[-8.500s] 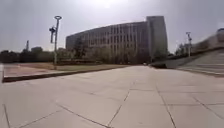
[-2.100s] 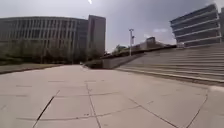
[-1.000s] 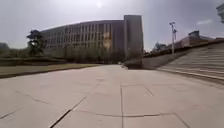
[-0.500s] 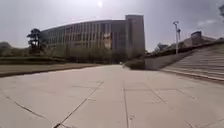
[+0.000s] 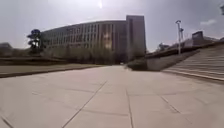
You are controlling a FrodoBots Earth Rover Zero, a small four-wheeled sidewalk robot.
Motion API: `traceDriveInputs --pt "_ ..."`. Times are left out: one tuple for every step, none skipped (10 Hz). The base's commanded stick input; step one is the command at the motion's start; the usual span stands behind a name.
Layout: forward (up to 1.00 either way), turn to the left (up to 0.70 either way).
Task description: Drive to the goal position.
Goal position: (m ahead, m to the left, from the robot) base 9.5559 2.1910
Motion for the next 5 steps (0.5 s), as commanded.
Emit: traceDriveInputs --pt "0.70 0.00" --pt "0.70 0.00" --pt "0.70 0.00" --pt "0.70 0.00" --pt "0.70 0.00"
